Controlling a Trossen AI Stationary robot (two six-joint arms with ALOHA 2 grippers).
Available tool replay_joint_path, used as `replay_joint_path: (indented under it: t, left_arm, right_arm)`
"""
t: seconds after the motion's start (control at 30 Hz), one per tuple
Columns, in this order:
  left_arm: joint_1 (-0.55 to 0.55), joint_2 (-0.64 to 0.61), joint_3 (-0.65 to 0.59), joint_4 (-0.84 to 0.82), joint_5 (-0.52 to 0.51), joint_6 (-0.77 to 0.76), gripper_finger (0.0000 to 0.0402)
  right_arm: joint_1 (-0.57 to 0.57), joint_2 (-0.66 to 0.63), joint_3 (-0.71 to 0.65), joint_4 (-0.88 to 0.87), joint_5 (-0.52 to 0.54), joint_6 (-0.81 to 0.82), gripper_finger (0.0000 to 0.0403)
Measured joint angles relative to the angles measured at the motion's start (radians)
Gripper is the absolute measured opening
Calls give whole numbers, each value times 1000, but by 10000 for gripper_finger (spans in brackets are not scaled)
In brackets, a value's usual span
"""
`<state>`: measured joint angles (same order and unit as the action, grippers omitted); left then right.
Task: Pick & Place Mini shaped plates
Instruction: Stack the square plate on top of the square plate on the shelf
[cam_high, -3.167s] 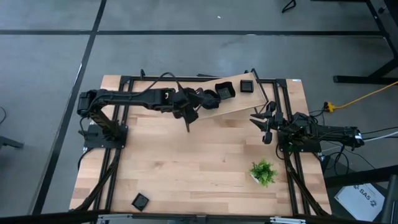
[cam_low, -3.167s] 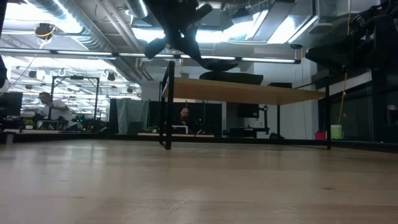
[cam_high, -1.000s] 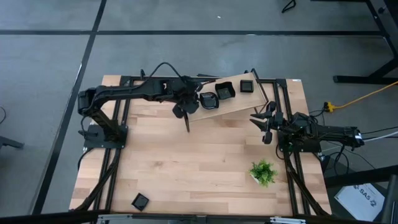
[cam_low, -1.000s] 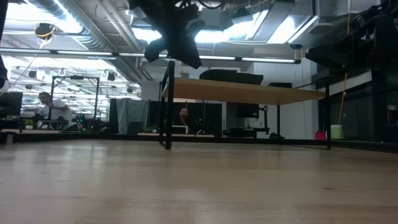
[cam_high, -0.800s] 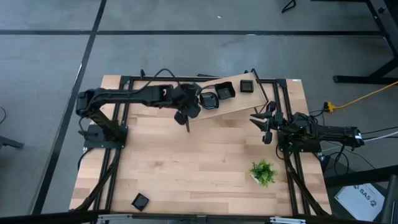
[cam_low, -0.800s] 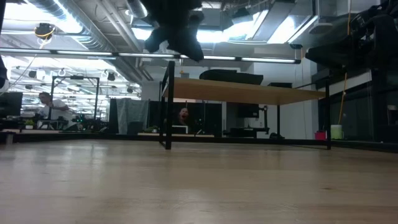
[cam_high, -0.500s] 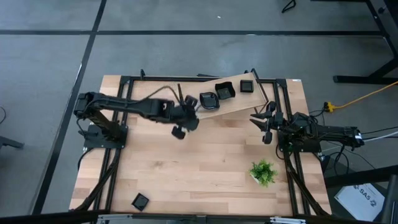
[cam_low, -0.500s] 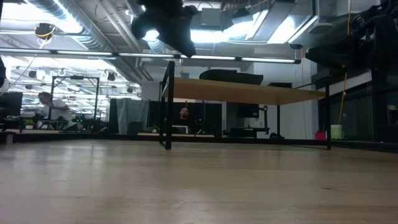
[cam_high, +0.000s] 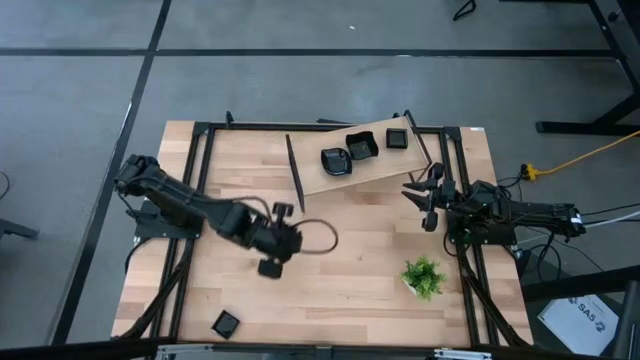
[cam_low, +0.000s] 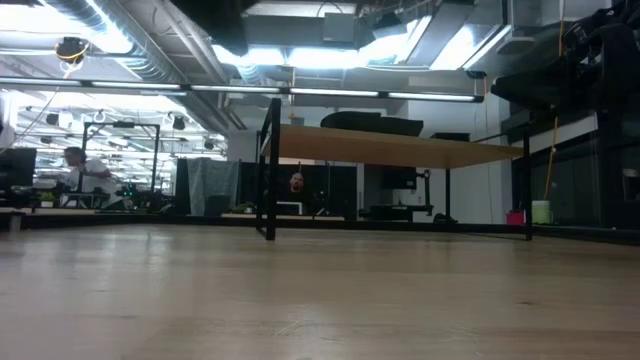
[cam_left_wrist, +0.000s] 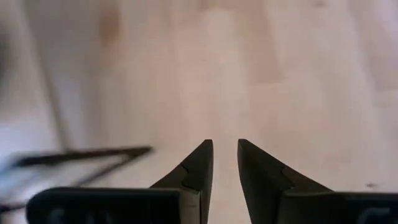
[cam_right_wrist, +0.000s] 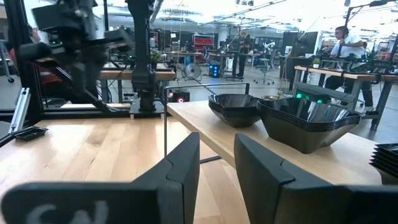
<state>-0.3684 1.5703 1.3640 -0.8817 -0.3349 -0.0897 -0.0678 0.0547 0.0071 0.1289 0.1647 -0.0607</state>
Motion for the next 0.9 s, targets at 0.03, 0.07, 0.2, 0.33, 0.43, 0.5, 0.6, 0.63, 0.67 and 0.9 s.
replay_joint_path:
  t: [0.03,0.07,0.2,0.33,0.43,0.5,0.6,0.63,0.67,0.9]
  left_arm:
    - [-22,0,0,-11,10,-46,67]
    - [-41,0,0,-18,22,-91,67]
    - [-116,0,0,-23,76,-280,68]
    - [-184,0,0,-22,147,-486,70]
    - [-225,0,0,-22,195,-651,70]
    - [-251,3,0,-21,203,-746,70]
    - [-286,8,0,-21,204,-863,70]
    - [-294,10,0,-20,206,-901,70]
    - [-300,15,0,-21,216,-939,70]
    - [-326,103,0,-35,429,-1134,70]
  right_arm:
    - [0,0,0,0,0,0,100]
    - [0,0,0,0,0,0,100]
    - [0,0,0,0,0,0,100]
    - [0,0,0,0,0,0,100]
    - [0,0,0,0,0,0,100]
    - [0,0,0,0,0,0,100]
    - [0,0,0,0,0,0,100]
    - [0,0,0,0,0,0,100]
    - [0,0,0,0,0,0,100]
    - [0,0,0,0,0,0,100]
